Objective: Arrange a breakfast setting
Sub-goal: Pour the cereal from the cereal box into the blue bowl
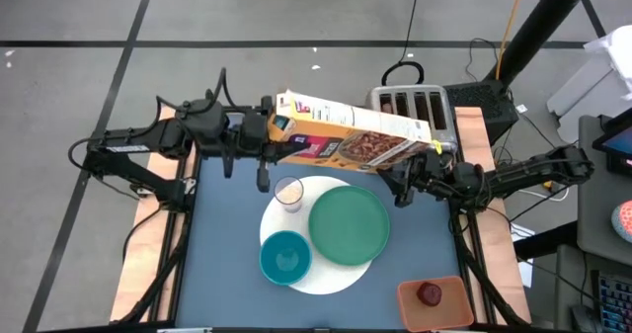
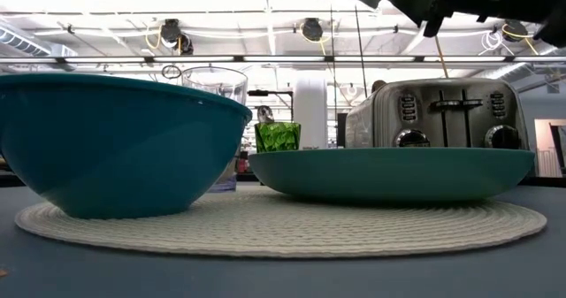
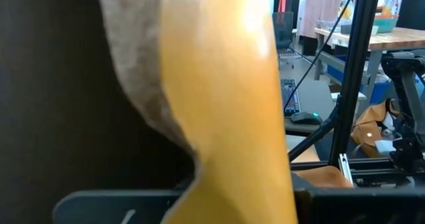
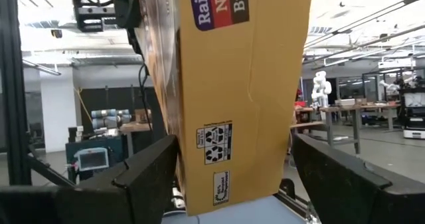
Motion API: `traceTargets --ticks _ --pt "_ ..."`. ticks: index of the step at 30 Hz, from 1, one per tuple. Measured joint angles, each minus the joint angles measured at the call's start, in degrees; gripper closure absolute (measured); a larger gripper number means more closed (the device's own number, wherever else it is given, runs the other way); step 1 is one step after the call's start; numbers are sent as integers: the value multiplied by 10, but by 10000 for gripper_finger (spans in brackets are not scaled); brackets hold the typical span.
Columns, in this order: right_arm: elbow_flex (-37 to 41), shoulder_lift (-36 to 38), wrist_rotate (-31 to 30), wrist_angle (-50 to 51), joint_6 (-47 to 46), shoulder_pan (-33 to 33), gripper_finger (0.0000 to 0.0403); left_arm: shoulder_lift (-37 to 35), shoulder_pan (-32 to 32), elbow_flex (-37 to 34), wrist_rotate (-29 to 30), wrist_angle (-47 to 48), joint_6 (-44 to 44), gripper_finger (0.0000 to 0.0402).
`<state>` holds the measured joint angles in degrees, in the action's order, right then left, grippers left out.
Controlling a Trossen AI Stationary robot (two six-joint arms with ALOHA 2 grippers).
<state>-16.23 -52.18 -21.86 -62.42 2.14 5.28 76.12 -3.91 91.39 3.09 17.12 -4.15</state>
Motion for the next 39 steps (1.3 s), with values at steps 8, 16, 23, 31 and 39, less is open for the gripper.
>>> traceTargets --ticks 8,16,23,31,39 --pt "1 0 8 14 28 0 113 -1 -7 0 -1 10 -2 397" --pt "1 0 85 3 93 0 113 -2 -9 0 -41 11 -1 397" --pt "1 -6 96 -8 33 0 113 2 -10 1 -41 -5 0 397" --pt "-6 -48 131 -63 30 0 113 5 -11 1 -46 -14 0 397" --pt "-55 -116 131 -63 30 -1 113 5 -11 1 -46 -16 -2 397"
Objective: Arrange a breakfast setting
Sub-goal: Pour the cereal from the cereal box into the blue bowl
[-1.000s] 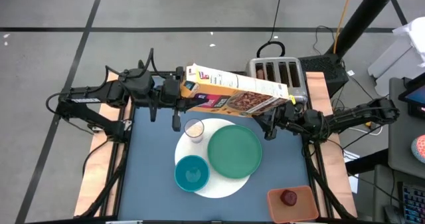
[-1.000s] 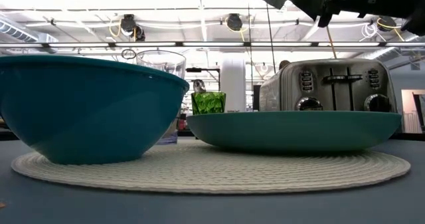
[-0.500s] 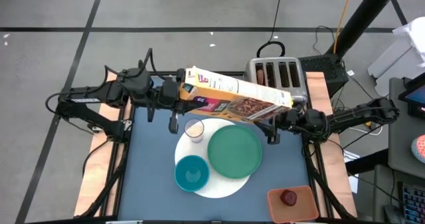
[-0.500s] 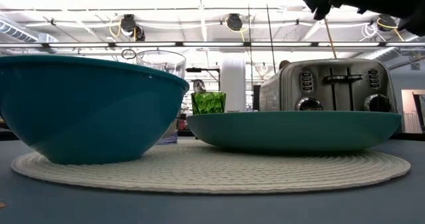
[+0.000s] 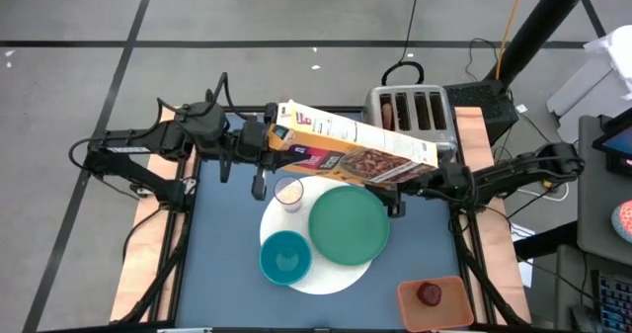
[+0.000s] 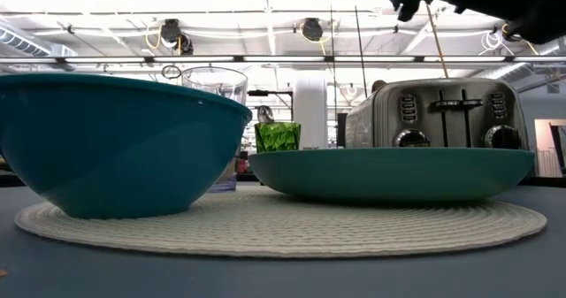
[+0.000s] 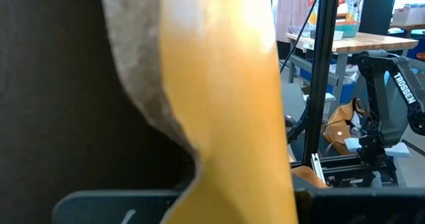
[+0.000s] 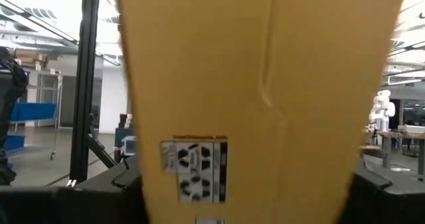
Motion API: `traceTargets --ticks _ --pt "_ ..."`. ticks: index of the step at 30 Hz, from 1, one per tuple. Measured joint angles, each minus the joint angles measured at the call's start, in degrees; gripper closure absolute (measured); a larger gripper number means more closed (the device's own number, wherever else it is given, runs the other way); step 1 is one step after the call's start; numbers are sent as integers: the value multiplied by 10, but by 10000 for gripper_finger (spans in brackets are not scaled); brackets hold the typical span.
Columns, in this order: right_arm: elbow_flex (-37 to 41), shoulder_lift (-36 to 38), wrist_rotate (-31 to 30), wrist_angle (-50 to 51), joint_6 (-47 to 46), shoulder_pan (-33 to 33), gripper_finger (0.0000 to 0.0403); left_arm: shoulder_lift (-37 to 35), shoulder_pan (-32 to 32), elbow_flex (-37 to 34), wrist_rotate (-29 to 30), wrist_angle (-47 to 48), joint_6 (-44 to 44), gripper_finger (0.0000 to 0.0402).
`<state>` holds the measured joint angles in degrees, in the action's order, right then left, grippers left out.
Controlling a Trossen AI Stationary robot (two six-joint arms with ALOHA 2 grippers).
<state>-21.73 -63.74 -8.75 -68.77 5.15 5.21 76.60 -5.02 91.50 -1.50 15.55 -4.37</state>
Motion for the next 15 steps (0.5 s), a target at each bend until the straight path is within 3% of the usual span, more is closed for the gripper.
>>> traceTargets --ticks 5,15 --pt "-10 -8 0 3 0 0 130 0 0 0 0 6 0 397" --pt "-10 -5 0 5 0 0 205 0 0 1 1 7 -12 395"
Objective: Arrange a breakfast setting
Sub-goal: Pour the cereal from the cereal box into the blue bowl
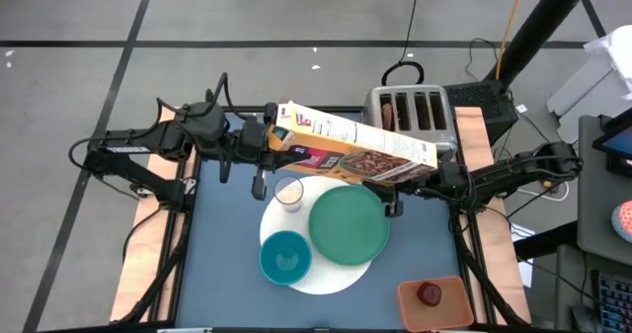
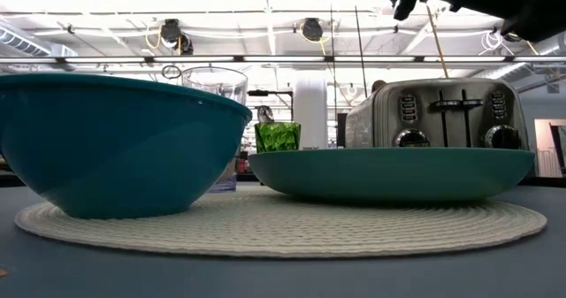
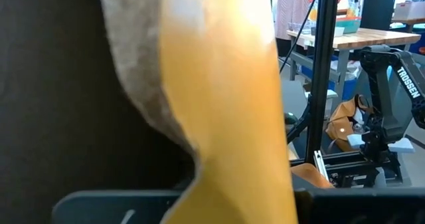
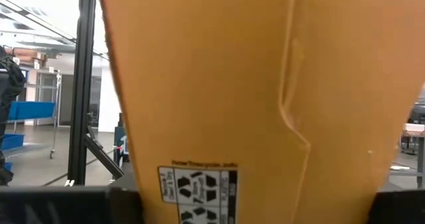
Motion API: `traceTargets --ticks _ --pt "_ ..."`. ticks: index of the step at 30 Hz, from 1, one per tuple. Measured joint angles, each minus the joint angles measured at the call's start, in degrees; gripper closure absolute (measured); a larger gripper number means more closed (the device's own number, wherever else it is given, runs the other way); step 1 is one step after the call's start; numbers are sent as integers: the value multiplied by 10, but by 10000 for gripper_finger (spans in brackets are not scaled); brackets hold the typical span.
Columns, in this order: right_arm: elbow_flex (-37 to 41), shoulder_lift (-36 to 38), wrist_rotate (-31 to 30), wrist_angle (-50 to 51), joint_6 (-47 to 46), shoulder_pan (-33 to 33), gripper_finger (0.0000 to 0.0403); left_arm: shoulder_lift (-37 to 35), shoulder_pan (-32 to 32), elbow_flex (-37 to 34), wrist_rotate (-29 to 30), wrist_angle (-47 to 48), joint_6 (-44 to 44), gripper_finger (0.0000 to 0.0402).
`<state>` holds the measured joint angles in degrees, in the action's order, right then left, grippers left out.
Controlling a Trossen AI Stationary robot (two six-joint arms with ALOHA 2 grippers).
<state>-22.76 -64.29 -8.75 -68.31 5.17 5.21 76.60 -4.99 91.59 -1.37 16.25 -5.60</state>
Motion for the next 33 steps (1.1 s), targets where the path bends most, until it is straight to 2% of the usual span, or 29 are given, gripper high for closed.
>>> traceTargets --ticks 6,25,28,33 --pt "0 0 1 1 0 0 205 0 0 0 1 2 1 378" --pt "0 7 3 16 -2 0 205 -1 0 0 1 19 38 367" --pt "0 8 2 19 0 0 205 -1 0 0 2 19 53 342" --pt "0 9 0 20 0 0 205 -1 0 0 4 19 56 269"
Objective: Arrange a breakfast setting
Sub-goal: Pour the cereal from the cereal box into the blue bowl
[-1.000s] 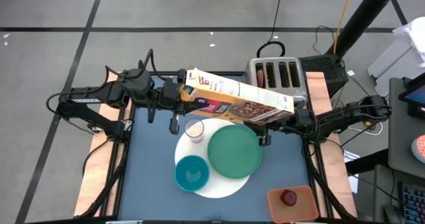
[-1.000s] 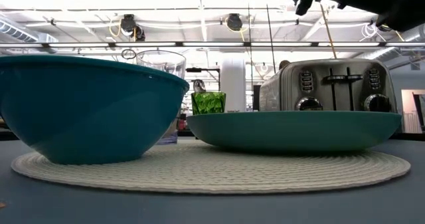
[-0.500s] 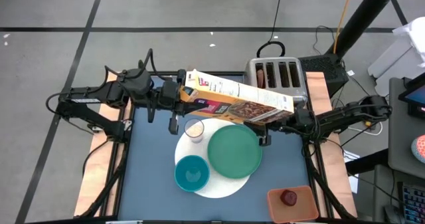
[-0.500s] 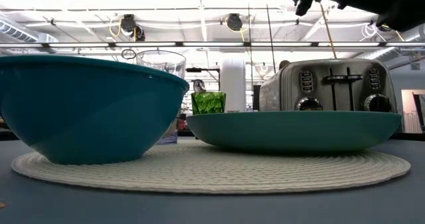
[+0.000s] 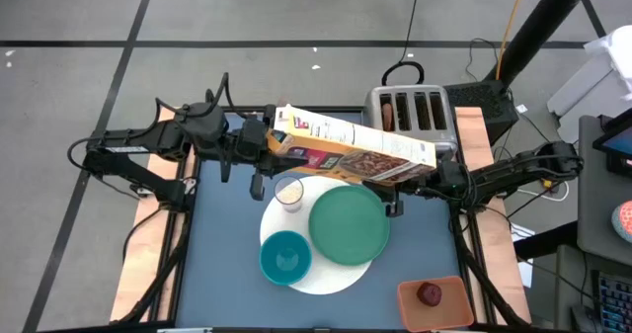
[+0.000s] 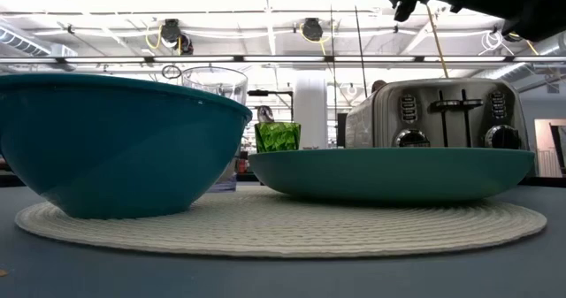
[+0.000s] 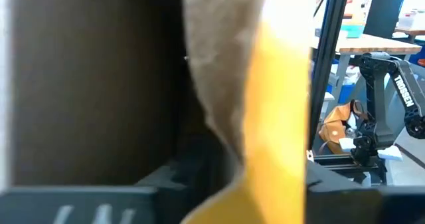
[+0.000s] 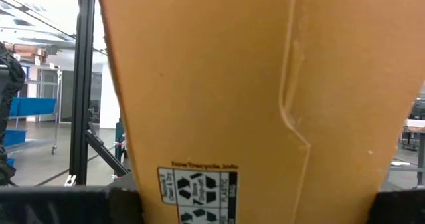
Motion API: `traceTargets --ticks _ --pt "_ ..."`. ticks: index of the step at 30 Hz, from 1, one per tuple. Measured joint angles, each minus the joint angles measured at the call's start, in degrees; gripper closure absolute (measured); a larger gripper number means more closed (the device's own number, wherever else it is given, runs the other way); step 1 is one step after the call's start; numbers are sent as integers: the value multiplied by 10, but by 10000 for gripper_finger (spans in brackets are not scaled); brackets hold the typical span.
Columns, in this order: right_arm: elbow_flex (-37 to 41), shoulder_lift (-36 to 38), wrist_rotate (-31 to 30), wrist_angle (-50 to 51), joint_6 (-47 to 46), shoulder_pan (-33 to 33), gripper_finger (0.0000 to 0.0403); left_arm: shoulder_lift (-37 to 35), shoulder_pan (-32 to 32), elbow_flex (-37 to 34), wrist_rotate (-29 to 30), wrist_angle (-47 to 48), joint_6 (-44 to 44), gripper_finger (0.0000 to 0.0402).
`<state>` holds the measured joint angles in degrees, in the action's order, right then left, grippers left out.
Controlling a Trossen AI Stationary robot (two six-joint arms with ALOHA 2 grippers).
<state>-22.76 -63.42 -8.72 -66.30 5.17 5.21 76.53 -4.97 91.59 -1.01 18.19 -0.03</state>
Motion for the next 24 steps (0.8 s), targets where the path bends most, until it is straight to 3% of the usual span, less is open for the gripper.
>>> traceTargets --ticks 7,24 --pt "0 8 -2 9 1 0 205 -10 0 0 0 3 -3 207" --pt "0 133 -2 173 -1 0 205 -59 0 -1 -1 100 17 204"
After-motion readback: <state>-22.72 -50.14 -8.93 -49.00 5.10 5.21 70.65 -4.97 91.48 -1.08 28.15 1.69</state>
